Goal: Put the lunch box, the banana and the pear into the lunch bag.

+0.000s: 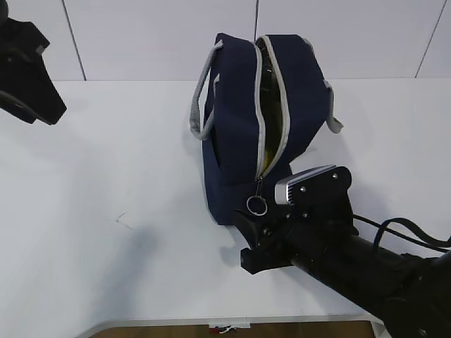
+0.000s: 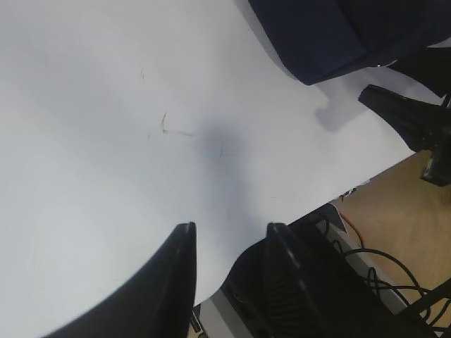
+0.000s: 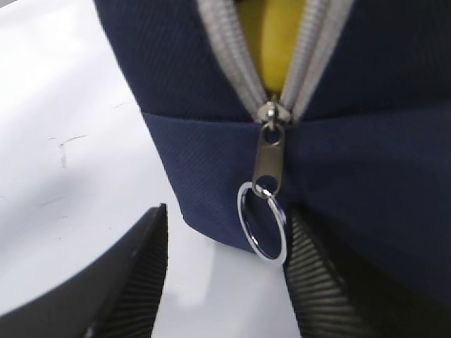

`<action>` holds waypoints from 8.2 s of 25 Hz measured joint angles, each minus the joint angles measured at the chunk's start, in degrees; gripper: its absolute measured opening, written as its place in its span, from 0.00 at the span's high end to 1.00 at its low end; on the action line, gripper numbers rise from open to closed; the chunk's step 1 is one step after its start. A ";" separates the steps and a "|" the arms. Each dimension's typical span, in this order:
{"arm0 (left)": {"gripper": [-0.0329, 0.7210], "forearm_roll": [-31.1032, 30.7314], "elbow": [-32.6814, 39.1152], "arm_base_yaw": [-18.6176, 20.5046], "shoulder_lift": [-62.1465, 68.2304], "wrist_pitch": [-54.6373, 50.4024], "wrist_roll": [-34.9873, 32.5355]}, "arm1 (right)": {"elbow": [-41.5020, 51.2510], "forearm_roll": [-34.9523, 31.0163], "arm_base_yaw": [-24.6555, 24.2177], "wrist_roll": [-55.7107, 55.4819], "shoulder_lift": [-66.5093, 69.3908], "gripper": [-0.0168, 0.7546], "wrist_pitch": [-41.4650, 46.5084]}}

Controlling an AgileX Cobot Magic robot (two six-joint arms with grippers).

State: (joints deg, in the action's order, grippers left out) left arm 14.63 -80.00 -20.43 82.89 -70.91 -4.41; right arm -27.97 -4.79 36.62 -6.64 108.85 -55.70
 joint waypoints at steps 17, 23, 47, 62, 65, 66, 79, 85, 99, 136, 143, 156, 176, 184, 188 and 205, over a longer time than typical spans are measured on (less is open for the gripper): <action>0.62 1.94 0.00 0.00 0.00 0.00 0.00 | 0.00 -0.79 0.00 0.00 0.00 0.62 0.00; 0.62 2.06 0.00 0.00 0.00 0.00 0.00 | 0.00 -0.90 0.00 0.00 0.00 0.68 0.00; 0.62 2.06 0.00 0.00 0.00 0.00 0.00 | 0.00 -0.90 0.00 0.00 0.00 0.71 1.53; 0.62 3.16 0.00 0.00 0.00 0.00 0.00 | 0.00 -2.77 0.00 0.00 0.00 0.96 2.06; 0.62 3.27 0.00 0.00 0.00 0.00 0.00 | -0.03 -2.85 0.00 0.00 0.00 0.96 2.43; 0.62 3.27 0.00 0.00 0.00 0.00 0.00 | -0.03 -2.85 0.00 0.00 -0.35 0.96 2.84; 0.62 4.31 0.00 0.00 0.00 0.00 0.00 | -0.03 -2.88 0.00 0.00 -15.96 0.96 18.14; 0.62 4.52 0.00 0.00 0.00 0.00 0.00 | -1.28 -3.09 0.00 0.00 -23.34 0.96 27.79; 0.63 2.28 0.00 0.00 0.00 0.00 -2.39 | -20.09 -2.97 0.00 0.93 -26.44 0.96 51.75; 0.46 26.35 19.58 -7.19 5.06 40.65 -32.59 | -36.29 0.02 0.00 1.58 -26.33 0.96 65.44; 0.39 29.07 19.58 -7.32 5.06 40.80 -35.01 | -36.29 -2.23 0.00 1.58 -26.33 0.96 65.44; 0.59 40.94 19.35 -7.41 10.17 42.18 -46.33 | -36.29 -4.37 0.00 1.58 -26.33 0.96 65.80; 0.91 25.97 19.22 -7.41 7.58 32.43 -46.81 | -36.39 -4.71 -2.21 1.58 -26.25 0.96 65.23; 0.91 22.56 19.22 -7.41 5.75 26.67 -46.81 | -36.43 -4.74 -7.20 1.58 -25.96 0.96 64.40; 0.91 20.62 19.22 -7.41 4.58 24.10 -46.70 | -36.52 -4.83 -8.00 1.58 -24.25 0.96 64.08; 0.91 7.84 19.22 -7.41 -2.69 15.03 -38.36 | -48.64 -1.75 -8.00 1.58 -12.03 0.96 64.09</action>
State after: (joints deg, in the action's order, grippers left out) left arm 22.47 -60.78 -27.84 80.21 -55.88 -42.77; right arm -76.62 -6.54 28.61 -5.06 96.81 8.39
